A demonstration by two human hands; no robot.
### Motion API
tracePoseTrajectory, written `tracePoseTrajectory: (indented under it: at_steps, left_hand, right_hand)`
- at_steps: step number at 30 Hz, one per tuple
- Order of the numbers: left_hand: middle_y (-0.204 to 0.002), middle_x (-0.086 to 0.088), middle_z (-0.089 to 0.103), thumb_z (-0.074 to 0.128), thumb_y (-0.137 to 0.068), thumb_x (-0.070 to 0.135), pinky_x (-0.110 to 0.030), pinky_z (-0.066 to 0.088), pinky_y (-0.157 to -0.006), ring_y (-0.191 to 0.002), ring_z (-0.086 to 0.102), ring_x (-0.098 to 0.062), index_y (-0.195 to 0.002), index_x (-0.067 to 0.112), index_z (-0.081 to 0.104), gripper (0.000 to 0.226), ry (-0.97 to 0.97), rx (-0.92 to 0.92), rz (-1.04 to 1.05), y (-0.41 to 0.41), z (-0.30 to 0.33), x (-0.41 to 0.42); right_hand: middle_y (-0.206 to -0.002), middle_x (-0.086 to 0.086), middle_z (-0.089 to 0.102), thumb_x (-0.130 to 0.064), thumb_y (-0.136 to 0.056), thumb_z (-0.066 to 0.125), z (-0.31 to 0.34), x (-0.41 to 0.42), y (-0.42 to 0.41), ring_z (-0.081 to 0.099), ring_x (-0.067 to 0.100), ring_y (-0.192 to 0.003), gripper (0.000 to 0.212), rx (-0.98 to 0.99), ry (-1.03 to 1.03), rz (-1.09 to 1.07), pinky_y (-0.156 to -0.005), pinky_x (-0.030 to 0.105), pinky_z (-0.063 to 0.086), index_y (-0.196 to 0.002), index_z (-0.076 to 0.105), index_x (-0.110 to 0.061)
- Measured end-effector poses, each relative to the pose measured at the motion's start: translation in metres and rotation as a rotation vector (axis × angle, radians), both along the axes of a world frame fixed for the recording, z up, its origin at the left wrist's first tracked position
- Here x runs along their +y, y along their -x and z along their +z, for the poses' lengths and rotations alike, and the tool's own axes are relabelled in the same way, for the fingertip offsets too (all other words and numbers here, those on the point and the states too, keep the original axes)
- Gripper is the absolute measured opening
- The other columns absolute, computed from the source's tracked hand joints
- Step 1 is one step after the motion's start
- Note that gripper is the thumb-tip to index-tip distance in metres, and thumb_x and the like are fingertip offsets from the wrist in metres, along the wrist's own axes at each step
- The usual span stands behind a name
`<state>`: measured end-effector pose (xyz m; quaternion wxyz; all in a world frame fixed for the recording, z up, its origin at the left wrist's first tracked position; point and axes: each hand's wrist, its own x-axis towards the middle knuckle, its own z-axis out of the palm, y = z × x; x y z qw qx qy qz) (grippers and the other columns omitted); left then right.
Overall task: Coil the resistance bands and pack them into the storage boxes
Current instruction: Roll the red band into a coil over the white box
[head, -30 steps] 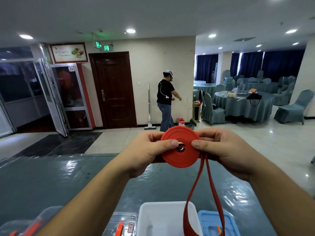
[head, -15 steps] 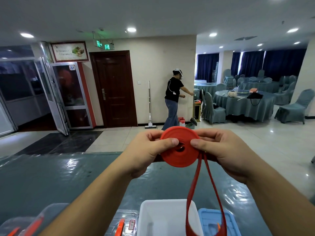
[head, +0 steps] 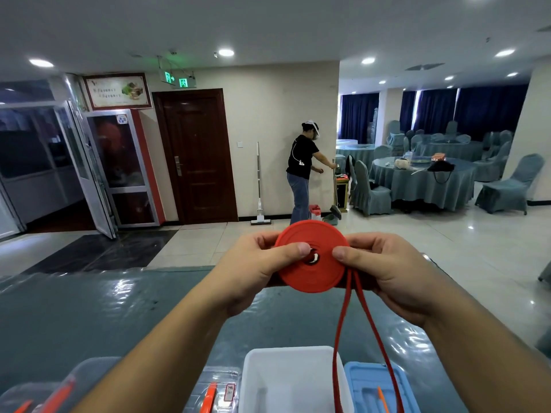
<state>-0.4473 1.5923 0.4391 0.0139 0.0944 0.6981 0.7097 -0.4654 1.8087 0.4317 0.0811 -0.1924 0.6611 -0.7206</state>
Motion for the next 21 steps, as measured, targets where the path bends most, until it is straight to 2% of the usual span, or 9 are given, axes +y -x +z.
tracePoseTrajectory:
  at_steps: [2, 5, 7, 10, 13, 16, 18, 21]
  left_hand:
    - [-0.103, -0.012, 0.079, 0.089, -0.074, 0.025, -0.036, 0.062, -0.08, -0.089, 0.075, -0.023, -0.112, 0.012, 0.075, 0.043, 0.072, -0.028, -0.046, 0.0, -0.001, -0.002]
    - [-0.096, -0.01, 0.078, 0.088, -0.075, 0.025, -0.032, 0.06, -0.075, -0.083, 0.073, -0.018, -0.104, 0.015, 0.079, 0.032, 0.168, -0.057, -0.116, 0.0, 0.005, -0.006]
    - [-0.095, -0.011, 0.079, 0.088, -0.072, 0.027, -0.034, 0.061, -0.075, -0.081, 0.074, -0.02, -0.101, 0.012, 0.08, 0.033, 0.102, -0.033, -0.065, 0.001, 0.007, -0.003]
    - [-0.101, -0.013, 0.079, 0.083, -0.071, 0.031, -0.041, 0.062, -0.085, -0.087, 0.074, -0.022, -0.105, 0.012, 0.078, 0.04, -0.038, -0.009, 0.024, 0.002, 0.0, 0.006]
    - [-0.103, -0.013, 0.079, 0.089, -0.07, 0.034, -0.039, 0.061, -0.086, -0.089, 0.075, -0.021, -0.109, 0.011, 0.077, 0.047, -0.075, -0.022, 0.018, 0.001, -0.009, 0.01]
    - [-0.105, -0.015, 0.078, 0.083, -0.071, 0.033, -0.033, 0.059, -0.08, -0.09, 0.074, -0.019, -0.115, 0.008, 0.074, 0.051, 0.024, -0.039, -0.026, 0.001, -0.005, 0.005]
    - [-0.109, -0.019, 0.077, 0.085, -0.076, 0.029, -0.034, 0.061, -0.082, -0.09, 0.073, -0.022, -0.116, 0.004, 0.074, 0.048, 0.083, -0.046, -0.065, 0.003, 0.002, -0.001]
    - [-0.101, -0.018, 0.077, 0.085, -0.077, 0.029, -0.034, 0.062, -0.077, -0.084, 0.074, -0.022, -0.111, 0.001, 0.075, 0.045, 0.037, -0.013, -0.035, 0.005, 0.004, -0.003]
  right_hand:
    - [-0.101, 0.022, 0.078, -0.022, -0.072, 0.077, 0.001, 0.003, -0.002, 0.077, 0.034, -0.093, 0.031, 0.014, -0.043, 0.013, -0.085, 0.043, 0.063, -0.1, 0.08, -0.008]
    - [-0.099, 0.02, 0.079, -0.017, -0.072, 0.077, 0.005, 0.005, -0.003, 0.078, 0.031, -0.088, 0.029, 0.035, -0.085, 0.03, -0.08, 0.036, 0.064, -0.099, 0.08, -0.009]
    - [-0.1, 0.02, 0.079, -0.018, -0.072, 0.077, 0.005, 0.003, -0.001, 0.078, 0.029, -0.089, 0.034, 0.039, -0.024, -0.007, -0.081, 0.034, 0.064, -0.104, 0.079, -0.007]
    - [-0.101, 0.019, 0.079, -0.015, -0.073, 0.075, 0.001, -0.002, 0.0, 0.078, 0.026, -0.088, 0.039, 0.005, 0.116, -0.049, -0.078, 0.029, 0.063, -0.109, 0.075, -0.001]
    - [-0.102, 0.019, 0.079, -0.017, -0.073, 0.074, -0.002, -0.001, -0.002, 0.077, 0.026, -0.089, 0.041, 0.003, 0.113, -0.07, -0.083, 0.033, 0.064, -0.11, 0.075, -0.001]
    - [-0.102, 0.021, 0.078, -0.02, -0.071, 0.077, 0.0, 0.005, -0.001, 0.077, 0.031, -0.092, 0.041, 0.008, 0.031, -0.064, -0.086, 0.038, 0.063, -0.109, 0.077, -0.003]
    - [-0.101, 0.021, 0.078, -0.02, -0.071, 0.078, 0.002, 0.006, -0.001, 0.077, 0.033, -0.093, 0.043, 0.009, 0.004, -0.054, -0.086, 0.04, 0.061, -0.11, 0.076, -0.003]
    - [-0.103, 0.021, 0.078, -0.017, -0.072, 0.076, -0.002, 0.001, -0.003, 0.077, 0.031, -0.093, 0.044, 0.001, 0.099, -0.06, -0.085, 0.038, 0.063, -0.113, 0.074, 0.0]
